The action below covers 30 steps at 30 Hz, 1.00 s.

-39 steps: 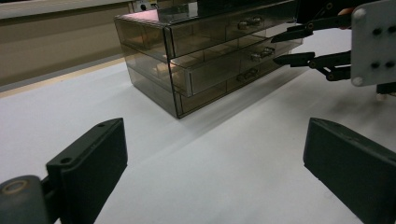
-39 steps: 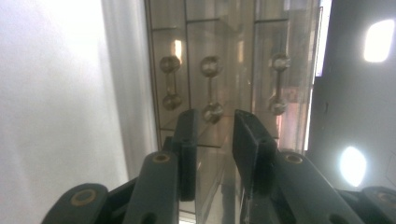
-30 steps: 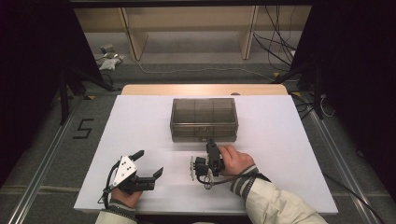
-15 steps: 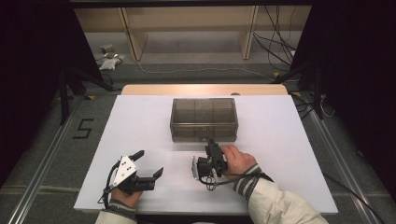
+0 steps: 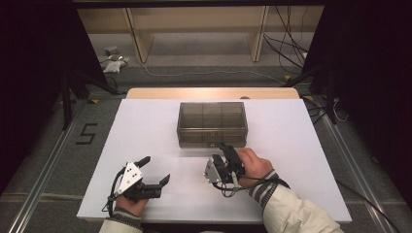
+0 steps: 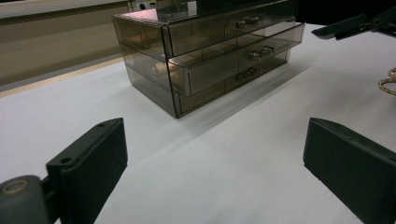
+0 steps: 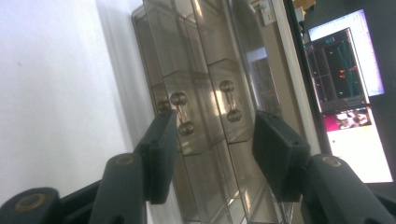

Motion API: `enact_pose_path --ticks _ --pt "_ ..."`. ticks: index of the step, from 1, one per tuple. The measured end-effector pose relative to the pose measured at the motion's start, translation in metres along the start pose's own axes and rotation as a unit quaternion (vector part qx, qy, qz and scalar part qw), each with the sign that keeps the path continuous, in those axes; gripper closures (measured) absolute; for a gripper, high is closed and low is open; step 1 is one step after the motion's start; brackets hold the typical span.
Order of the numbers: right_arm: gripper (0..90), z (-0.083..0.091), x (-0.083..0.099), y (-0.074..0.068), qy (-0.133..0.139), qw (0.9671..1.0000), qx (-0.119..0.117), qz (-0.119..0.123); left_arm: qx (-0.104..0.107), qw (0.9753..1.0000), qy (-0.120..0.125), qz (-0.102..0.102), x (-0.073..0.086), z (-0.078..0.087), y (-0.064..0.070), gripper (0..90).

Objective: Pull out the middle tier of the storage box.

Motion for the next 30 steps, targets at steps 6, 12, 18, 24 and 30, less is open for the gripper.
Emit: enact_pose_path --ticks 6,12,18,24,30 --pt "50.1 0.008 -0.001 0.008 0.027 0.9993 -0.016 -0.022 -0.001 1.0000 -0.001 0.000 0.000 0.000 0.000 6.0" --pt "51.0 0.012 0.001 0.014 0.052 0.9969 -0.051 -0.029 0.000 1.0000 -0.001 0.001 0.000 0.000 0.000 6.1" --pt "53.5 0.014 0.003 0.019 0.071 0.9904 -0.107 -0.052 0.000 1.0000 -0.002 0.002 0.000 0.000 0.000 6.2" --pt "53.5 0.013 0.006 0.026 0.082 0.9832 -0.137 -0.088 0.001 1.0000 -0.002 0.002 0.000 0.000 0.000 6.3" --pt "53.8 0.005 0.013 0.038 0.098 0.9615 -0.211 -0.146 0.002 1.0000 -0.002 0.002 0.000 0.000 0.000 6.4"
Point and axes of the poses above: each handheld gripper's, and its own axes: z roughly backward along the jaws, x roughly out of its underside, y roughly to its right, the point moved 5 cm from there along -z, roughly forward along the jaws, and after that the axes turned 5 degrees about z, right-handed, at the moved point
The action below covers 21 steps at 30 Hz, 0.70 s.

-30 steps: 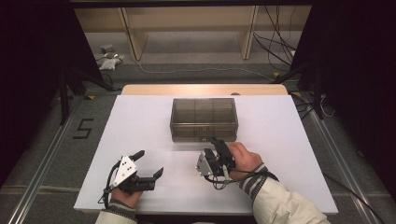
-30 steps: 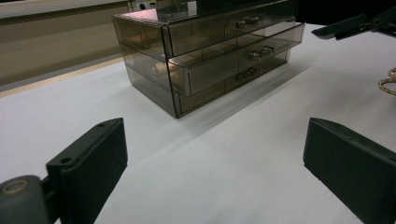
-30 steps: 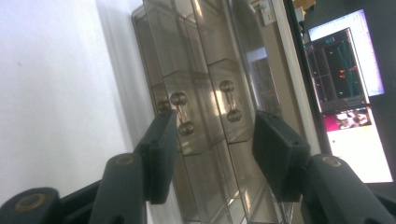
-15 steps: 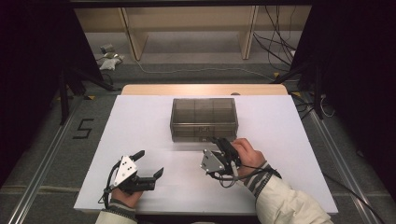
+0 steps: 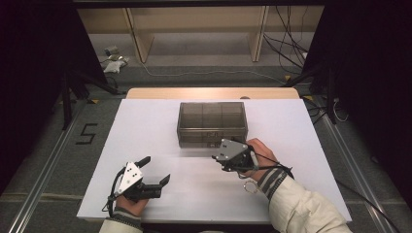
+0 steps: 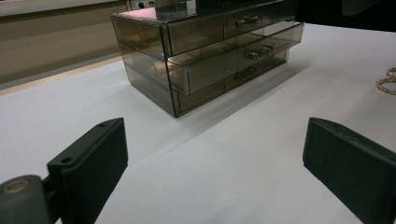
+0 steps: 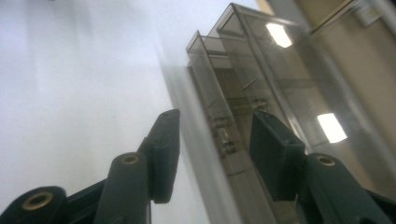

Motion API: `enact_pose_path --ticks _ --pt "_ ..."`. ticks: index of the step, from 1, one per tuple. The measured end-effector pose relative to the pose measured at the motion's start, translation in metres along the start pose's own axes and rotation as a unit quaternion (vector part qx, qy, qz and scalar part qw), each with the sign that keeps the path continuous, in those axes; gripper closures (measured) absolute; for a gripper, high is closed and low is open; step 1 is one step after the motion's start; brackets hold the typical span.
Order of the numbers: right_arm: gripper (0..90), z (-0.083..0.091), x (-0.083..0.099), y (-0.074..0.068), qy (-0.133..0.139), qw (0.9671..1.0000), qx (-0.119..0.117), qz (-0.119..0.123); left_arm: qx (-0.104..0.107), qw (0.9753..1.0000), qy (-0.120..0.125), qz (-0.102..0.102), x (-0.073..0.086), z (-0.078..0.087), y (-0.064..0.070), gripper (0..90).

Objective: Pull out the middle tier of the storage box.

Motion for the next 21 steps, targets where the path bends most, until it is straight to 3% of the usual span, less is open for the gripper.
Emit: enact_pose_path --ticks 3,4,5,6,21 --pt "52.9 -0.001 0.001 0.004 -0.004 0.9997 -0.017 -0.014 0.000 1.0000 0.000 0.000 0.000 0.000 0.000 6.4" --pt "50.8 -0.003 0.001 0.007 -0.006 0.9984 -0.047 -0.030 0.001 1.0000 0.000 0.000 0.000 0.000 0.000 6.5" --pt "50.8 -0.003 0.001 0.007 -0.006 0.9984 -0.047 -0.030 0.001 1.0000 0.000 0.000 0.000 0.000 0.000 6.5" --pt "50.1 -0.006 0.002 0.011 -0.015 0.9975 -0.064 -0.028 0.001 1.0000 0.000 0.000 0.000 0.000 0.000 6.5" --pt "47.2 -0.026 0.005 0.024 -0.059 0.9928 -0.102 -0.025 0.002 1.0000 -0.001 -0.002 0.000 0.000 0.001 6.7"
Point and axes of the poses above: each handheld gripper's, and its own axes: z roughly backward along the jaws, x roughly out of its underside, y roughly to its right, the point moved 5 cm from there along -z, roughly forward along the jaws, and after that the axes turned 5 degrees about z, right-handed, at the moved point
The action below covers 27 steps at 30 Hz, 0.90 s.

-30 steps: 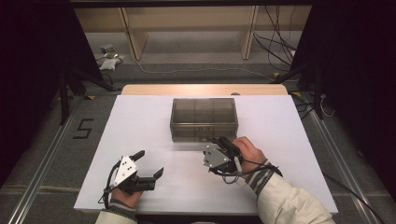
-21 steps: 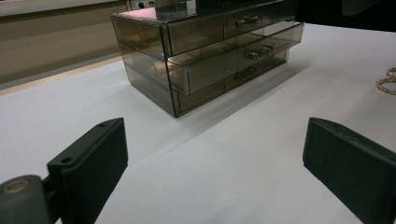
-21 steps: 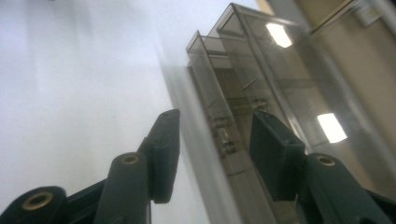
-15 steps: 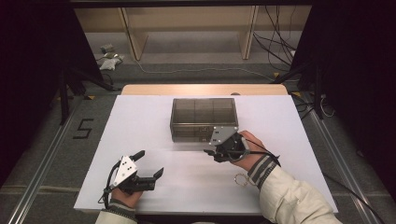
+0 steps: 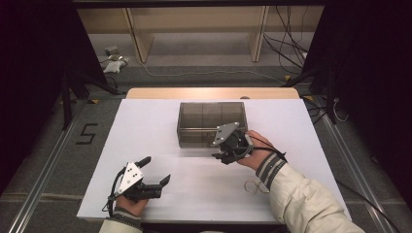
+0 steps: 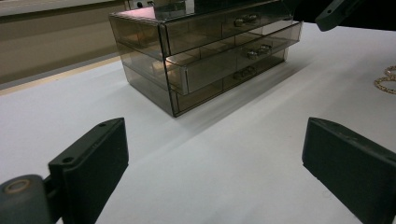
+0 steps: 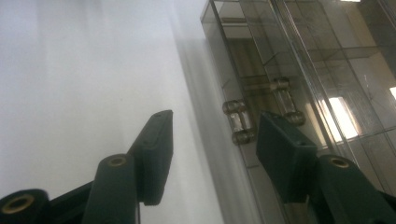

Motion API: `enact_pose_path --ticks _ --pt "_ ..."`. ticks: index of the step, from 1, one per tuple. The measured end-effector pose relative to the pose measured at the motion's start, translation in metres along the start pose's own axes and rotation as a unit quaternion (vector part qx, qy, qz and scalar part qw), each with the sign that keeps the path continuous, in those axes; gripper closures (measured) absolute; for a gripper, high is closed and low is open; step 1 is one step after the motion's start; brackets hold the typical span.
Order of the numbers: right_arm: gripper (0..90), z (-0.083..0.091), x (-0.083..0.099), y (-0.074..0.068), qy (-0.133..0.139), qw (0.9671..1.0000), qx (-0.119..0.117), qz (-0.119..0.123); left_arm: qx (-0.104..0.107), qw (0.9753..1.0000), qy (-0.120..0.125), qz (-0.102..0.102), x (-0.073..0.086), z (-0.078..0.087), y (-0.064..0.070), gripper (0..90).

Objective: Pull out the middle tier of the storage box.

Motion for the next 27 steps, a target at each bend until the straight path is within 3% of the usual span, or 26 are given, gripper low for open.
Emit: enact_pose_path --ticks 6,11,27 --pt "48.9 -0.005 0.002 0.006 -0.013 0.9998 0.013 0.005 0.000 1.0000 0.000 0.000 0.000 0.000 0.000 6.8" --pt "48.4 -0.016 0.005 0.010 -0.041 0.9989 0.022 0.008 -0.001 1.0000 -0.001 -0.001 0.000 0.000 0.000 6.9" --pt "48.4 -0.038 0.009 0.013 -0.075 0.9967 0.022 0.022 0.000 1.0000 0.000 0.000 0.000 0.000 0.000 6.9"
Point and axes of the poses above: each handheld gripper's, and its own axes: z roughly backward along the jaws, x roughly out of its underside, y roughly to its right, the point moved 5 cm from there along -z, roughly forward along the jaws, and after that the axes turned 5 degrees about z, right-handed, at the moved point
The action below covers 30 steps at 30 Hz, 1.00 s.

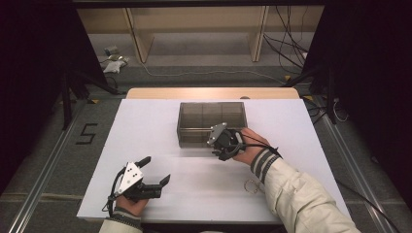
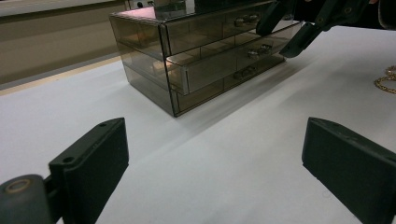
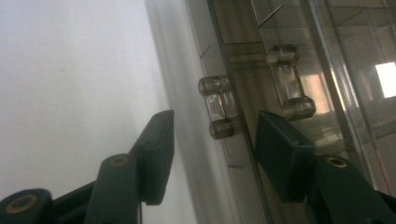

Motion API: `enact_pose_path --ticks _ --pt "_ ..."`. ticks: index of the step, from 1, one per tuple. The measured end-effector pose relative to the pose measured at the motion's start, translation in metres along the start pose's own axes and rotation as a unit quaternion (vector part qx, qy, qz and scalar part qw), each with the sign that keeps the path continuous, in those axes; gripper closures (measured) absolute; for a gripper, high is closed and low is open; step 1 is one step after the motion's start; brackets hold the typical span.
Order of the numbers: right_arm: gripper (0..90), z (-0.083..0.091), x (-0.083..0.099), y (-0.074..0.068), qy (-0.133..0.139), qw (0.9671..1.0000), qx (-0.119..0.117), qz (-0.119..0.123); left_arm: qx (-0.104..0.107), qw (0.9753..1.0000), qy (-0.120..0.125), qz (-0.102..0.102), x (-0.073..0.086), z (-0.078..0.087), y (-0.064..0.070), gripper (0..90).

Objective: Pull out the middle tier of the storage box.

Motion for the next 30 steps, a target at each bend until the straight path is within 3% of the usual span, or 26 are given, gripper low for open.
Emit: enact_pose_path --ticks 5,8,17,25,30 --pt "50.8 -0.005 0.000 0.000 -0.005 1.0000 0.003 0.004 0.000 1.0000 0.000 0.000 0.000 0.000 0.000 6.9" --pt "58.1 -0.007 0.000 0.001 -0.010 0.9996 0.020 0.016 0.000 1.0000 0.000 0.000 0.000 0.000 0.000 6.8" --pt "66.3 -0.011 0.000 0.004 -0.024 0.9988 0.035 0.025 -0.001 1.0000 0.000 0.001 0.000 0.000 0.000 6.8" --pt "67.7 -0.009 -0.002 0.003 -0.025 0.9990 0.030 0.022 -0.002 1.0000 0.001 0.001 0.000 0.000 -0.001 6.9" --pt "67.9 0.000 -0.005 -0.002 -0.016 0.9996 0.017 0.017 -0.002 1.0000 0.001 0.001 0.000 0.001 -0.001 6.9"
Point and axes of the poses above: each handheld gripper's, and its own axes: z roughly backward along the jaws, x roughly out of its underside, y roughly to its right, the point moved 5 cm from there along -z, roughly forward along the jaws, and after that the axes turned 5 degrees about z, right-handed, at the moved point
